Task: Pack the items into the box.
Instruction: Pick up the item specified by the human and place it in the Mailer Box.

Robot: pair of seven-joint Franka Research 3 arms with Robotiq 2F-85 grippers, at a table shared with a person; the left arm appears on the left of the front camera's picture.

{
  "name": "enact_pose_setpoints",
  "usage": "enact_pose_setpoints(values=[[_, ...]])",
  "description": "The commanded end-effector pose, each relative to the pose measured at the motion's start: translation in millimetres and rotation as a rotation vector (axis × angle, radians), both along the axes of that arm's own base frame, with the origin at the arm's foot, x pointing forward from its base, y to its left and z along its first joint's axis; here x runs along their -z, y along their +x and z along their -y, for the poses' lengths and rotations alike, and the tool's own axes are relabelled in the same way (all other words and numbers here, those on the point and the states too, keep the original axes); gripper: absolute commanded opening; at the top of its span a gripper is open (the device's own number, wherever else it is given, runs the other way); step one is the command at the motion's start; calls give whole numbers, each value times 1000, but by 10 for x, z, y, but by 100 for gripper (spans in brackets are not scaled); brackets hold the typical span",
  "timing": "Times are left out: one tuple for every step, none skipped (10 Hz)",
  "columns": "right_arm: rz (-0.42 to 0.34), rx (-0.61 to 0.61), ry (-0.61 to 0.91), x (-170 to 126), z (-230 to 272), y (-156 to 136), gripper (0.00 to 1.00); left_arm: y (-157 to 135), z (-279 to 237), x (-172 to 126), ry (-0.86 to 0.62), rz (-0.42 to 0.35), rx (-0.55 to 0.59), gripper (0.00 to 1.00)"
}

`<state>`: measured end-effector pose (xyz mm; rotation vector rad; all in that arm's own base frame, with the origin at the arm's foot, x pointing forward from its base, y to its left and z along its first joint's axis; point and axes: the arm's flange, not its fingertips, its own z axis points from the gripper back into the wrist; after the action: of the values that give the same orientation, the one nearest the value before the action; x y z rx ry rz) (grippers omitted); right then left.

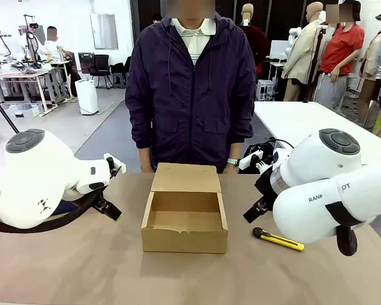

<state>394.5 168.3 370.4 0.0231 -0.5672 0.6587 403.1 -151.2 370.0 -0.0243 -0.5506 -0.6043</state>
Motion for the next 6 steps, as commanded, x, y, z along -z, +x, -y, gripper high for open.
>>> enact_pose_setpoints(values=[[1, 0, 0, -5, 0, 0, 100, 0, 0, -2, 0, 0, 0, 100], [1, 0, 0, -5, 0, 0, 100, 0, 0, -2, 0, 0, 0, 100], [1, 0, 0, -5, 0, 0, 100, 0, 0, -2, 0, 0, 0, 100], [1, 0, 0, -5, 0, 0, 100, 0, 0, -2, 0, 0, 0, 100], [1, 0, 0, -5, 0, 0, 100, 0, 0, -2, 0, 0, 0, 100], [1, 0, 0, -5, 0, 0, 100, 0, 0, -2, 0, 0, 0, 100]])
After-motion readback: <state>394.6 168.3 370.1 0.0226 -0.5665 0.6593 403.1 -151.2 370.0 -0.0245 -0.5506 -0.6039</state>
